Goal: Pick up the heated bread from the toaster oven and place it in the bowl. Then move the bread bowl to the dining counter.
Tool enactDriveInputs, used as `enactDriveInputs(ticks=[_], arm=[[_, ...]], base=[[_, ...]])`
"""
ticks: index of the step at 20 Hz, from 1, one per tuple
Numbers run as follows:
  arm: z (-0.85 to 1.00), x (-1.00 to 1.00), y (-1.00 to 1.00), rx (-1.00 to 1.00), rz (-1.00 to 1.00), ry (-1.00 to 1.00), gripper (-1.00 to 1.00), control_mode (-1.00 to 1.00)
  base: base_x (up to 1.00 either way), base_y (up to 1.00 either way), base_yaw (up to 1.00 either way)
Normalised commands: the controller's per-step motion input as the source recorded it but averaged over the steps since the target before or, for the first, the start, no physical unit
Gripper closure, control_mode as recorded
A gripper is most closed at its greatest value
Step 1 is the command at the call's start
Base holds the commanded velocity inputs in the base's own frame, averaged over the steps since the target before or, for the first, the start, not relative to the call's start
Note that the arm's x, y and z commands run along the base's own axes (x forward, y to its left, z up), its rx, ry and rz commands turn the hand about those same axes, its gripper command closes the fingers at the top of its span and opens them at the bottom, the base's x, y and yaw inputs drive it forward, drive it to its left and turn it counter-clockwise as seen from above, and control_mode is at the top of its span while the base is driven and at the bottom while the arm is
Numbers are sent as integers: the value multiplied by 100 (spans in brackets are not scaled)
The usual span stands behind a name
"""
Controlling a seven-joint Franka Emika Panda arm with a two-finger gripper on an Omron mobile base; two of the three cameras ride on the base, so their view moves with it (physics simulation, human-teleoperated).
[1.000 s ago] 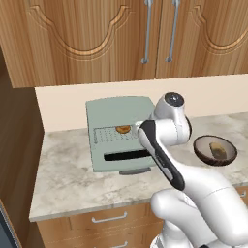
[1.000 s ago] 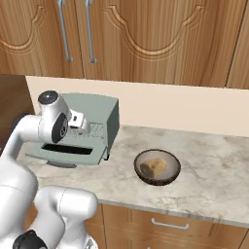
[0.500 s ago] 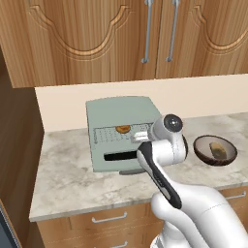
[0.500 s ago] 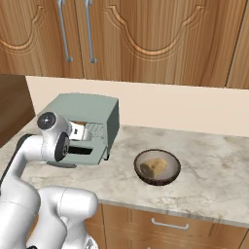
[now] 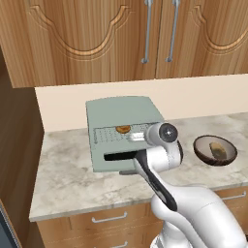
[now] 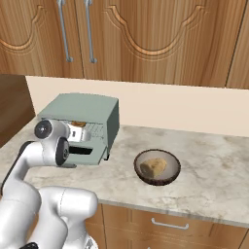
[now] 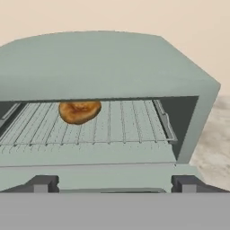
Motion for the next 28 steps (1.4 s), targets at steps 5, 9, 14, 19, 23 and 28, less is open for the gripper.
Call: enactDriveInputs(ticks=[5, 9, 14, 19, 23, 28], arm=[[0, 23, 5, 0, 0, -3, -100, -100], [-12, 31, 4, 0, 0, 0, -100, -100], [-15, 32, 3, 0, 0, 0, -100, -100], [-19, 33, 1, 0, 0, 0, -100, -100], [-23, 30, 0, 0, 0, 0, -100, -100], [-29, 23, 0, 0, 0, 2, -100, -100]], base=[[0, 0, 0], [0, 0, 0], [0, 0, 0], [0, 0, 0], [0, 0, 0], [0, 0, 0]])
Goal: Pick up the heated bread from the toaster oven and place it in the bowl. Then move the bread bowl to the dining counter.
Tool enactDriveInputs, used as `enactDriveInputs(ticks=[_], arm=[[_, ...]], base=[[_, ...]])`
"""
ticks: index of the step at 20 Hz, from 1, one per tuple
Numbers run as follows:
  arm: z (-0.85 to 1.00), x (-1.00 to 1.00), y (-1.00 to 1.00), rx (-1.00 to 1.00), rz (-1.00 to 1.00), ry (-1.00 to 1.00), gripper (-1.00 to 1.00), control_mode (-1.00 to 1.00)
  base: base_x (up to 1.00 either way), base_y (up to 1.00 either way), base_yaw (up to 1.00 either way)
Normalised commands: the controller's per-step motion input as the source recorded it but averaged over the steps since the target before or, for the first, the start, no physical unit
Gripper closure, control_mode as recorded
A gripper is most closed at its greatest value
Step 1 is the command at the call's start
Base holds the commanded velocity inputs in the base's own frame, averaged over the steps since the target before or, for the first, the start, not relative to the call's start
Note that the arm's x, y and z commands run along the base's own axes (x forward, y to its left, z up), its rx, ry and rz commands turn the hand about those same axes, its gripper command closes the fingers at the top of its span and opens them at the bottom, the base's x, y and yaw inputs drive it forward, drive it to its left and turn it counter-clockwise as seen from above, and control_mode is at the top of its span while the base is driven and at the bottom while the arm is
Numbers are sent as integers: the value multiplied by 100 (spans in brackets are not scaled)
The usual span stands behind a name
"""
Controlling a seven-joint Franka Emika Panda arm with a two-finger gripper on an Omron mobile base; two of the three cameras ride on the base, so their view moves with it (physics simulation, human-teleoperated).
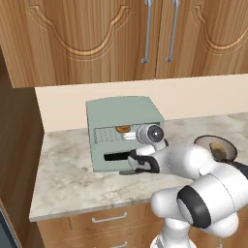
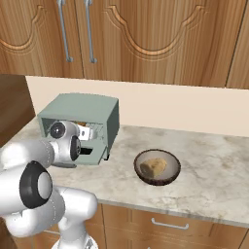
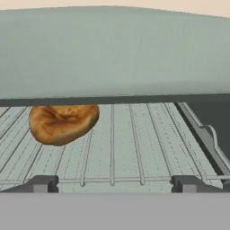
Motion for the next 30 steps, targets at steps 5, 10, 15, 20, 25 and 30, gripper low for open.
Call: enactDriveInputs(ticks=[5, 10, 15, 20, 25, 30], arm=[[-24, 22, 0, 0, 0, 3, -100, -100], [-2, 13, 2, 0, 0, 0, -100, -100], [18, 0, 2, 0, 0, -10, -100, -100], [12, 11, 0, 0, 0, -4, -100, -100], [-6, 27, 0, 0, 0, 4, -100, -100], [-32, 7, 0, -3, 0, 16, -100, -100]], base=[[0, 0, 0], [0, 0, 0], [0, 0, 0], [0, 0, 0], [0, 0, 0], [0, 0, 0]])
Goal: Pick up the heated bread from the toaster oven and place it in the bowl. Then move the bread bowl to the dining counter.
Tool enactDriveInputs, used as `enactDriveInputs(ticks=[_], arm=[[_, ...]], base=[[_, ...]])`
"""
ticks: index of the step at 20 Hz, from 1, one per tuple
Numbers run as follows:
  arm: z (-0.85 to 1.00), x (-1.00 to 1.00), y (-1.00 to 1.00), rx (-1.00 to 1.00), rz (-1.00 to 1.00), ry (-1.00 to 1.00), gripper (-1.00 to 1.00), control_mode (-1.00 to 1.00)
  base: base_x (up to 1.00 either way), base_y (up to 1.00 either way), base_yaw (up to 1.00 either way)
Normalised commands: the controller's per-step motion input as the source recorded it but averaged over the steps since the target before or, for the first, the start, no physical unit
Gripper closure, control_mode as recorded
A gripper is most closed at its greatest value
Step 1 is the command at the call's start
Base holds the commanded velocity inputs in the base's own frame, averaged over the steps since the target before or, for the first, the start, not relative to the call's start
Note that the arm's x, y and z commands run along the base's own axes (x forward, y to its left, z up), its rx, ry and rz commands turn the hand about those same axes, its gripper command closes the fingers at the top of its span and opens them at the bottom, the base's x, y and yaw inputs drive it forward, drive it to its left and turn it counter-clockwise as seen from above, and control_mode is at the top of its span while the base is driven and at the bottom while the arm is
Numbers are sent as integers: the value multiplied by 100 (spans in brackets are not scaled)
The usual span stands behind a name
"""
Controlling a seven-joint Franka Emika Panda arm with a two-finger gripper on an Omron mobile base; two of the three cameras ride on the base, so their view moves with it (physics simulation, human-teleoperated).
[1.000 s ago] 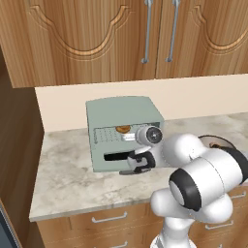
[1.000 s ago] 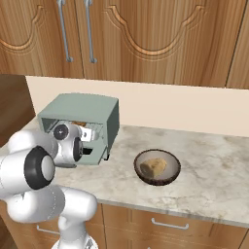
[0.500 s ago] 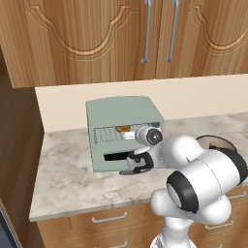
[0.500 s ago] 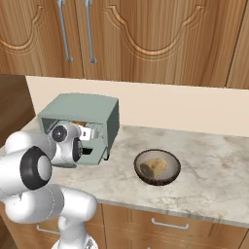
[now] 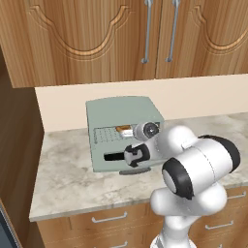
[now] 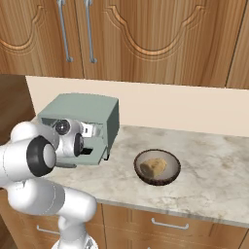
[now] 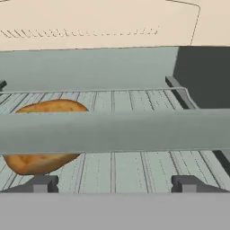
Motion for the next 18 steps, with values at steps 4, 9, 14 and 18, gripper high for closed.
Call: enactDriveInputs(ticks=[4, 9, 14, 18], arm=[[-27, 1, 0, -5, 0, 15, -100, -100], [-32, -52, 0, 0, 0, 25, -100, -100], [-49, -97, 0, 0, 0, 29, -100, -100], [-56, -100, 0, 0, 0, 29, -100, -100]], base=[[0, 0, 0], [0, 0, 0], [0, 0, 0], [0, 0, 0]])
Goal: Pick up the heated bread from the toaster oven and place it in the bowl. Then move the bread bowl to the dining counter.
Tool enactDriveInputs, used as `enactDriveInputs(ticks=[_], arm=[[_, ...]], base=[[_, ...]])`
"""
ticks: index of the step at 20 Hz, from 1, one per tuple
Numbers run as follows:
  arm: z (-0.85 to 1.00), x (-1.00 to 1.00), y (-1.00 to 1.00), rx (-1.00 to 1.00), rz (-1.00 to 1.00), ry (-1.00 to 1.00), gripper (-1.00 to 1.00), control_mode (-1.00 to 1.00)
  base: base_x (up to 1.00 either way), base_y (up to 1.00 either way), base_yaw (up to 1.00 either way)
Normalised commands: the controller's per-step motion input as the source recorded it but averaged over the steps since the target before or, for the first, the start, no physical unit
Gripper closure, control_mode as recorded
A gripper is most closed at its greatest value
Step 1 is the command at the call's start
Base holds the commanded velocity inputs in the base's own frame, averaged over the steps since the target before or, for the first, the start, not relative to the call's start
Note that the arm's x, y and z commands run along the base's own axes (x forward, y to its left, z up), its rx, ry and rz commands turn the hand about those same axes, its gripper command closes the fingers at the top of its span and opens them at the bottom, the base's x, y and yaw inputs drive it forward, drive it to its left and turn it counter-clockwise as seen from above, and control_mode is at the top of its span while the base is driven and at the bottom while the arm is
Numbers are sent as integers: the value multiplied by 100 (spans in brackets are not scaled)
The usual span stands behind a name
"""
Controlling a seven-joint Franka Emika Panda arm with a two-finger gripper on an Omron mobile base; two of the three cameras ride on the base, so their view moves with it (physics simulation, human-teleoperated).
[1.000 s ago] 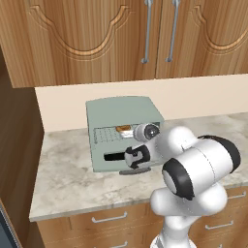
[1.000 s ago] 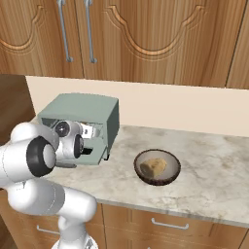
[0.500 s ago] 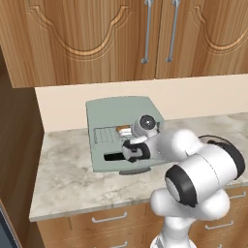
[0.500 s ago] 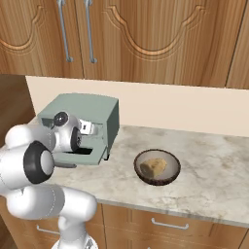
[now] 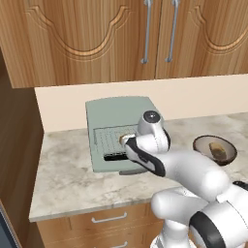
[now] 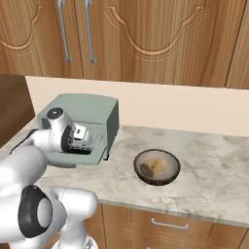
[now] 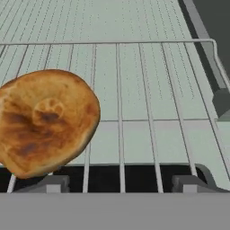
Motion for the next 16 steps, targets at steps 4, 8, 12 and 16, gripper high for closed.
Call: enactDriveInputs(ticks=[4, 8, 12, 16], arm=[[-59, -100, 0, 0, 0, 31, -100, -100], [-36, -100, 0, 3, 0, 21, -100, -100], [71, -64, 0, 4, 0, -22, -100, -100], [59, 29, 13, 0, 0, -20, -100, -100]], base=[[0, 0, 0], [0, 0, 0], [0, 0, 0], [0, 0, 0]])
